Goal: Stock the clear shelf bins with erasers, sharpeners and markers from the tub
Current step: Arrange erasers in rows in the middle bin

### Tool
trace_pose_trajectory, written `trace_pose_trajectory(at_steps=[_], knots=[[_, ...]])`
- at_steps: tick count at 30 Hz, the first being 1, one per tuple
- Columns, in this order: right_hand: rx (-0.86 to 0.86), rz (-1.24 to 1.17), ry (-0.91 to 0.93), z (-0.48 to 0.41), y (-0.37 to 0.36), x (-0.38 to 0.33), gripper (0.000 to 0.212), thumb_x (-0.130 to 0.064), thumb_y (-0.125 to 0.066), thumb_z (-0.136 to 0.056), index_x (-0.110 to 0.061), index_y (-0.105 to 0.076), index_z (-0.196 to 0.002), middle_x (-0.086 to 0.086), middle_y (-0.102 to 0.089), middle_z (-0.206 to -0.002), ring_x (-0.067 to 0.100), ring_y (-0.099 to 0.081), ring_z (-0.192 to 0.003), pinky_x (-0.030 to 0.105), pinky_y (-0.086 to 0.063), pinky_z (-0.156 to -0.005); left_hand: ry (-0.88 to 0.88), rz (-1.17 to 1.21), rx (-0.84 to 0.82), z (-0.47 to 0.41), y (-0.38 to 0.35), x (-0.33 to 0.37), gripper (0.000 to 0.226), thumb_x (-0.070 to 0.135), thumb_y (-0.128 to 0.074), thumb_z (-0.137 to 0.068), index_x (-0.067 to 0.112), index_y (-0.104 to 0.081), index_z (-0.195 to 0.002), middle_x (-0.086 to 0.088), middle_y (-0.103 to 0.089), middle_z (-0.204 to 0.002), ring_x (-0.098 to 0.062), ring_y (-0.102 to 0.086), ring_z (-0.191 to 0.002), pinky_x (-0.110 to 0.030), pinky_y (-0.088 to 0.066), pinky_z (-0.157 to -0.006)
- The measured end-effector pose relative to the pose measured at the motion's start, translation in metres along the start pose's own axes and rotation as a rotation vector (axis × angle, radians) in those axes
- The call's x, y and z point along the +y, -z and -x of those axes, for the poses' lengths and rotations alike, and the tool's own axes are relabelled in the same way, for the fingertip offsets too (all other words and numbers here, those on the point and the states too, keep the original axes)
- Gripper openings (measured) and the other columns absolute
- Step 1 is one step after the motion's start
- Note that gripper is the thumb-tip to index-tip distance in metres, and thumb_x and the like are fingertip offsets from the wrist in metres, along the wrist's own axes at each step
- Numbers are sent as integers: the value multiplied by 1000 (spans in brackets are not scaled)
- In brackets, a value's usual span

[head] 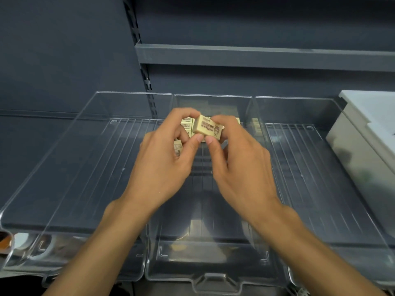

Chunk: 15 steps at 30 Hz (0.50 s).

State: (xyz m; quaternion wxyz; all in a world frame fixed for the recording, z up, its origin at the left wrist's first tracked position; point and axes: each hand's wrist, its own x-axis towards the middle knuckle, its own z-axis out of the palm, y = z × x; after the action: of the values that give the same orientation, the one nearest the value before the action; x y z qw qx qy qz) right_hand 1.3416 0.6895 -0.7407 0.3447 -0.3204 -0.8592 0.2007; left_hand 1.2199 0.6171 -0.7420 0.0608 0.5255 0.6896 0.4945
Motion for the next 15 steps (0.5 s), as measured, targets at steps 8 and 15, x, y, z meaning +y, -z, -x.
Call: trace_pose_trajectory(at_steps=[8,15], knots=[[-378,428,-237,-53,6,32,29,-25,-54,-97,-9,-60,-120,14,-55,-118,37,-56,-107,37,-46,-85,154,15,-25,-6,-3,-3,14,20,-61,-95,34,-60,-92,5,-60,-69,-23,-62,-48,-46,-55,-54],[-537,508,-365,-87,-12,28,30,-9,-56,-93,-6,-54,-123,16,-57,-124,36,-55,-115,31,-40,-75,189,40,-21,-7,-3,-4,15,18,-63,-93,32,-63,-88,4,-60,-68,-24,-62,-49,-46,-56,-56]])
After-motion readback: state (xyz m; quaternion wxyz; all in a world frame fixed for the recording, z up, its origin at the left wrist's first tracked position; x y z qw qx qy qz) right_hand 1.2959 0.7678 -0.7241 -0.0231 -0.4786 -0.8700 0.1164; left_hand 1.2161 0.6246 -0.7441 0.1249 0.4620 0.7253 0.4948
